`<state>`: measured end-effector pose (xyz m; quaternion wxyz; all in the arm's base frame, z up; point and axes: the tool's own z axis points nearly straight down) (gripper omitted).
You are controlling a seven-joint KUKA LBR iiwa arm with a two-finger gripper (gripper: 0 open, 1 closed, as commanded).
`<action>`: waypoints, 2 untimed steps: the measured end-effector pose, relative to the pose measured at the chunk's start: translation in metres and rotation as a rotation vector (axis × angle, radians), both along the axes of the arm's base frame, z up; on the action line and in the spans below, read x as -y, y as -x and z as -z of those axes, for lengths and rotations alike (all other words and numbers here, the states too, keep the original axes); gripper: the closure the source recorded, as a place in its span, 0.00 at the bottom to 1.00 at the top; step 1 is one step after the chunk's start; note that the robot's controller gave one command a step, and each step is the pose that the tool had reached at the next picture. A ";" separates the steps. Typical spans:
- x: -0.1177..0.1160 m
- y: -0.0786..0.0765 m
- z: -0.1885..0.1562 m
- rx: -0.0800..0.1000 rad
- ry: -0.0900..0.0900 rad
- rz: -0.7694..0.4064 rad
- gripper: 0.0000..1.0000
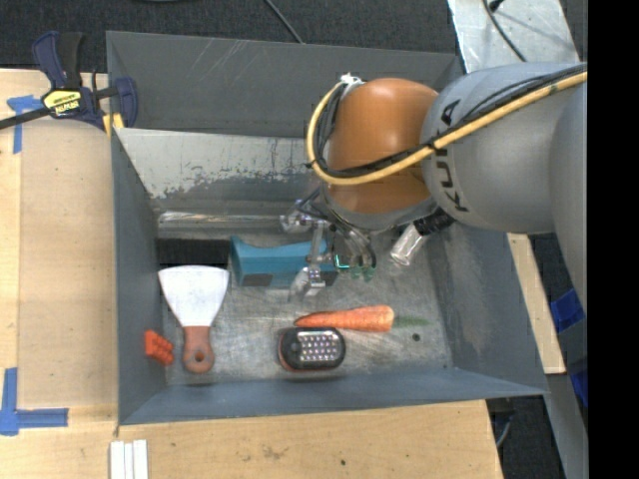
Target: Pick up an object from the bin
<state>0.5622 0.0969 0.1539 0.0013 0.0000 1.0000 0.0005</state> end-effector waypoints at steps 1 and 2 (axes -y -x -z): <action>-0.016 -0.005 0.065 0.028 -0.003 0.156 1.00; -0.016 -0.005 0.065 0.028 -0.004 0.157 1.00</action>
Offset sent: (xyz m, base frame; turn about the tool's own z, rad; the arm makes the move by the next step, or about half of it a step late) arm 0.0000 0.0000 0.0000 0.0000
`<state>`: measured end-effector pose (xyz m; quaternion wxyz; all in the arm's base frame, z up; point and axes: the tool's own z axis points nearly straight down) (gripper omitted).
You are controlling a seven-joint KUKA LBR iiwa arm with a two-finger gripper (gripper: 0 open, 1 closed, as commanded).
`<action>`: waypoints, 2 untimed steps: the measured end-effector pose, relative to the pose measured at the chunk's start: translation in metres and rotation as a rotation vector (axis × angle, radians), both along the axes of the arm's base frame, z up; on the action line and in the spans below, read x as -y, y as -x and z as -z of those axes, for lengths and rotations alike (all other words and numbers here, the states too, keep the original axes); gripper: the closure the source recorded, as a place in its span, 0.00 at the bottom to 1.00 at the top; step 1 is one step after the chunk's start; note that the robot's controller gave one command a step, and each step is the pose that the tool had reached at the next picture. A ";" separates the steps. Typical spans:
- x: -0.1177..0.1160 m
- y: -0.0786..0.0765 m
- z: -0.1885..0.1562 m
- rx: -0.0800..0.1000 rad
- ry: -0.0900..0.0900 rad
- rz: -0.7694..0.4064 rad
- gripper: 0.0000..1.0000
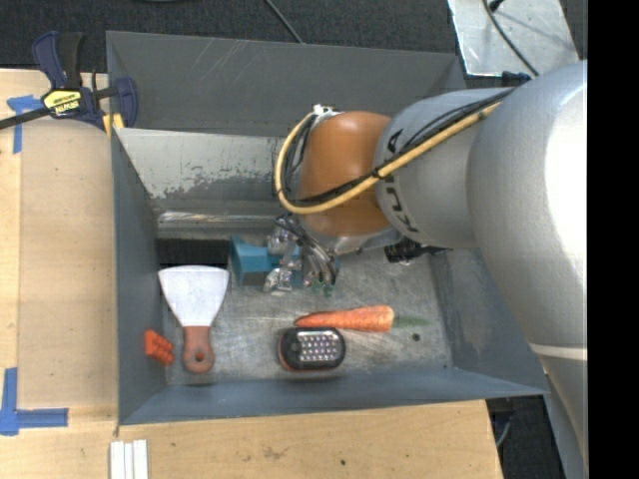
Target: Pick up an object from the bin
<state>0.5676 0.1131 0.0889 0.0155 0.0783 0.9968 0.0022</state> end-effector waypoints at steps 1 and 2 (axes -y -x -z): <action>0.001 0.002 -0.003 0.001 -0.001 0.001 1.00; 0.001 0.002 -0.003 0.001 -0.001 0.002 1.00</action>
Offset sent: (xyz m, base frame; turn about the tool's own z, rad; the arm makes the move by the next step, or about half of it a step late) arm 0.0000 0.0000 0.0000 0.0000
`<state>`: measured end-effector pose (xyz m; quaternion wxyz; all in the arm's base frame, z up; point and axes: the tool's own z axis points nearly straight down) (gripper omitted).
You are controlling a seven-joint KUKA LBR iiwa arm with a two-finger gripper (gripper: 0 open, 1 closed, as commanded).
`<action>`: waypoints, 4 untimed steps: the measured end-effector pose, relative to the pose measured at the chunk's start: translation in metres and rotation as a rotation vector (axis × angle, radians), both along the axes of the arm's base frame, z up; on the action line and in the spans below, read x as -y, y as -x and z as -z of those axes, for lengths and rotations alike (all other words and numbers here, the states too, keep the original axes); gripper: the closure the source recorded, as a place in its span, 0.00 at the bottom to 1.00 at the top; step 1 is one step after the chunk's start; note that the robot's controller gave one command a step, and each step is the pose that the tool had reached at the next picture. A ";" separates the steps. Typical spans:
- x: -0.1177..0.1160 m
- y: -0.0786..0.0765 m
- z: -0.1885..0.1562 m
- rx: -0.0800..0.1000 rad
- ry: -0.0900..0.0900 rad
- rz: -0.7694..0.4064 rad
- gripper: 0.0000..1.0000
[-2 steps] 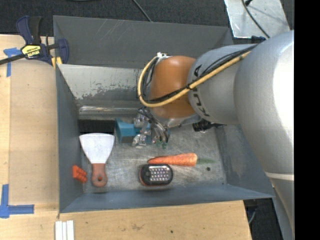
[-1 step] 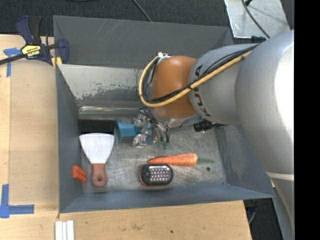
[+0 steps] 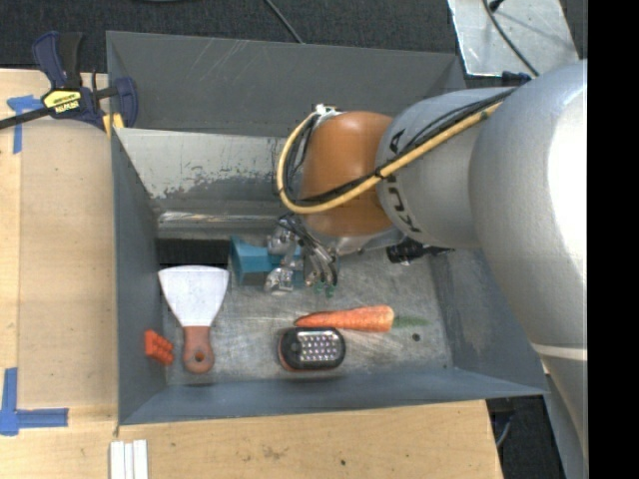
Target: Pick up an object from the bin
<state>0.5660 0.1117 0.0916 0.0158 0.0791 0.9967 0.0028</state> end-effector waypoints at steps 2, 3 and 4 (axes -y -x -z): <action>0.000 0.000 0.000 0.000 0.000 0.000 1.00; 0.000 0.000 0.000 0.000 0.000 0.000 1.00; 0.000 0.000 0.000 0.000 0.000 0.000 1.00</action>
Offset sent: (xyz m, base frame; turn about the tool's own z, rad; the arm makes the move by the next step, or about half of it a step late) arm 0.0000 0.0000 0.0000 0.0000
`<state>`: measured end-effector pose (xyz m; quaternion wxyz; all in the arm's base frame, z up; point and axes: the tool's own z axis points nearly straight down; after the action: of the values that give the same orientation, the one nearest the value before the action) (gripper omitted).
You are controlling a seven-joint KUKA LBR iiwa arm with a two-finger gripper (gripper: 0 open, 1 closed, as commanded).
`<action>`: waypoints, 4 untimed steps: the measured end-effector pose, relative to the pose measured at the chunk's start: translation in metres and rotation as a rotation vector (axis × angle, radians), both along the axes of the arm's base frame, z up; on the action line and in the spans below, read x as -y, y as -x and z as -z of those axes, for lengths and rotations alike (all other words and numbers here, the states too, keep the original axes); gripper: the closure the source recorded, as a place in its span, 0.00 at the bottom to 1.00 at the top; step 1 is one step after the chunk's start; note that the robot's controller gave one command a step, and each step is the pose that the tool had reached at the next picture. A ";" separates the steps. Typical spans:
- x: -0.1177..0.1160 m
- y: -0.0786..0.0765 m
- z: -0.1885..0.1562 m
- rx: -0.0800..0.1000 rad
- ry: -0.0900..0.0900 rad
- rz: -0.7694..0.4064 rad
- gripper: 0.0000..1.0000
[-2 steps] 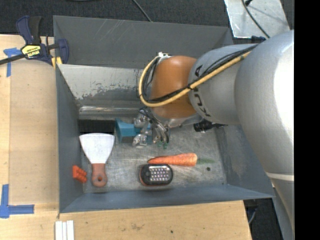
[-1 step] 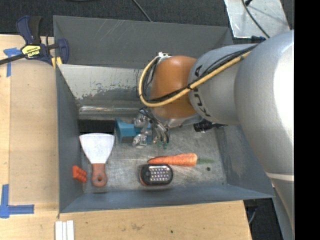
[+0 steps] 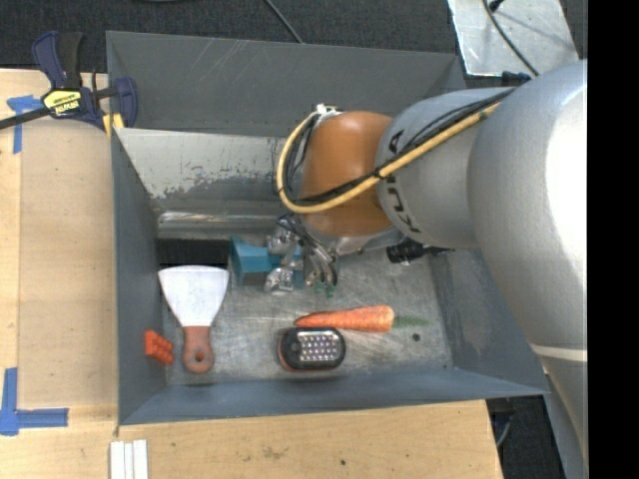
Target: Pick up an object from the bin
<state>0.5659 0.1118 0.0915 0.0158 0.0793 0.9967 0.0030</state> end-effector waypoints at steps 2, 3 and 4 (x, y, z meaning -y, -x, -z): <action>0.000 0.000 0.000 0.000 0.000 0.000 1.00; 0.000 0.000 0.000 0.000 0.000 0.000 1.00; 0.000 0.000 0.000 0.000 0.000 0.000 1.00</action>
Offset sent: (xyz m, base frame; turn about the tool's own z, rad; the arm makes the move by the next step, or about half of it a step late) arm 0.0000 0.0000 0.0000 0.0000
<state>0.5659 0.1118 0.0915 0.0158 0.0792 0.9967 0.0031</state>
